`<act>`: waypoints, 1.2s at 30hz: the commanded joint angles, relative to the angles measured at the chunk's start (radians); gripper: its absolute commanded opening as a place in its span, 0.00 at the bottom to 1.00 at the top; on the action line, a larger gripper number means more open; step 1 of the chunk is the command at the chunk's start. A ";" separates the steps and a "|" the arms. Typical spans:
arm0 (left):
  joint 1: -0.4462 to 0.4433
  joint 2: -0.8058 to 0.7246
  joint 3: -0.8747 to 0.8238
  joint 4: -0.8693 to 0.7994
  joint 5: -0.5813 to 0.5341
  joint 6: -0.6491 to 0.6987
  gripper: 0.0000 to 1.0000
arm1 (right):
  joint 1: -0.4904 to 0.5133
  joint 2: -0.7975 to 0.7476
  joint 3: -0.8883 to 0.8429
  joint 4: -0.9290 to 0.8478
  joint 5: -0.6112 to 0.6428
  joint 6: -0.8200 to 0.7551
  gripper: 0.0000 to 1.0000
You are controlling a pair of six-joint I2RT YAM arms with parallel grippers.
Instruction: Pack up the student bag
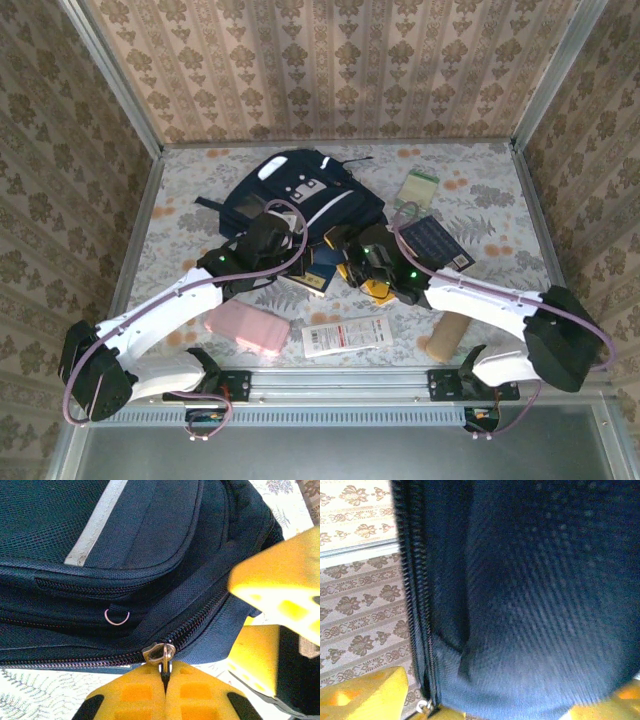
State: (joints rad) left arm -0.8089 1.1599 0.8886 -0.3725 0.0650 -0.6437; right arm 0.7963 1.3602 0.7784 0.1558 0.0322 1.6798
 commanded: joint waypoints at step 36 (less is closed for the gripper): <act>0.166 -0.074 -0.099 0.014 0.044 -0.031 0.00 | -0.121 -0.025 0.044 0.013 0.097 -0.062 0.00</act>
State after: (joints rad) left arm -0.6899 1.1202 0.8204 -0.3412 0.1295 -0.6590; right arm 0.7158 1.3788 0.8291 0.1734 0.0494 1.6501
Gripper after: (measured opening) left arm 0.042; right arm 0.174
